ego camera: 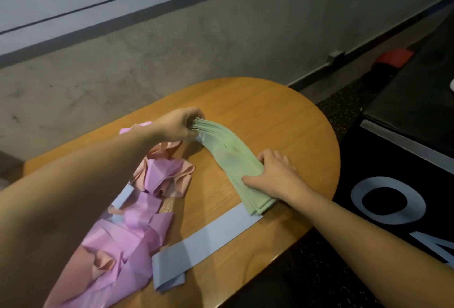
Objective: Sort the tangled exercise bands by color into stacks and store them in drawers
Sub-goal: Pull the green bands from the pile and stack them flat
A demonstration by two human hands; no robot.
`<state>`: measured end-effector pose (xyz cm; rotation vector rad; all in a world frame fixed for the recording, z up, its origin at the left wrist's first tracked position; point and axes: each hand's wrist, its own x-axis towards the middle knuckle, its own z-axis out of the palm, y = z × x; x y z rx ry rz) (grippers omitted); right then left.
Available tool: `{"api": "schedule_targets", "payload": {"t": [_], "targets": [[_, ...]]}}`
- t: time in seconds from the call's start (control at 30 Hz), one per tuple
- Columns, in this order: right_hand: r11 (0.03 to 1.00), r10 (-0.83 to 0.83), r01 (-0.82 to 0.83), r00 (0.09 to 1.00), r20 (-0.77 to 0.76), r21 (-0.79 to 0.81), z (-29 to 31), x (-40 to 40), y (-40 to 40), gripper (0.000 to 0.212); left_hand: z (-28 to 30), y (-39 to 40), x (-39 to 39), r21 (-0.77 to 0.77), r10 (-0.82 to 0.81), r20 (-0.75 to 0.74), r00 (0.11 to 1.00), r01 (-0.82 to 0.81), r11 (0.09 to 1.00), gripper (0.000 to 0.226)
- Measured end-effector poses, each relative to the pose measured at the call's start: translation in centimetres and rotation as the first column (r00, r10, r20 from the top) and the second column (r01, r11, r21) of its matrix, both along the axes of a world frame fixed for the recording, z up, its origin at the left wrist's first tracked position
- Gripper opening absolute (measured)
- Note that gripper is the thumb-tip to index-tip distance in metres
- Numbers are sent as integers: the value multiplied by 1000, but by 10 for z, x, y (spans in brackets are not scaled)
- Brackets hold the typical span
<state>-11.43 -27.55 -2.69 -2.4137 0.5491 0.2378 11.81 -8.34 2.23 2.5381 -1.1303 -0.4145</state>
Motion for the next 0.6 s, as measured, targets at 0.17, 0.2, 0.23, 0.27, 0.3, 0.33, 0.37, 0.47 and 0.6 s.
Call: {"api": "schedule_targets", "payload": {"t": [0.17,0.2,0.23,0.27,0.3,0.33,0.37,0.47,0.6], "targets": [[990,117,-119,993,33,74,9,-1,1,43,-2,26,-13,-4,41,114,993,-41,999,33],[988,149,-150,988,41,19,14,2,-3,43,-2,31,-14,-17,49,106,993,-48,999,34],[982,182,-180,982,55,-53,18,5,-9,45,-2,35,-15,-29,57,100,993,-54,998,35],[970,214,-204,974,72,-130,23,8,-16,48,-3,36,-17,-44,63,103,993,-59,997,34],[955,242,-220,966,91,-198,28,11,-23,52,-3,37,-20,-69,64,104,992,-57,996,35],[938,266,-230,958,111,-259,33,14,-31,56,-4,35,-24,-98,58,95,994,-48,994,40],[918,297,-243,945,135,-314,37,17,-39,58,-4,32,-28,-134,47,70,996,-37,990,51],[839,417,-328,900,127,-435,39,22,-58,54,-12,25,-33,-172,17,50,999,-8,985,59],[763,476,-379,878,58,-523,22,22,-68,48,-34,20,-35,55,65,119,991,-72,996,48]]}}
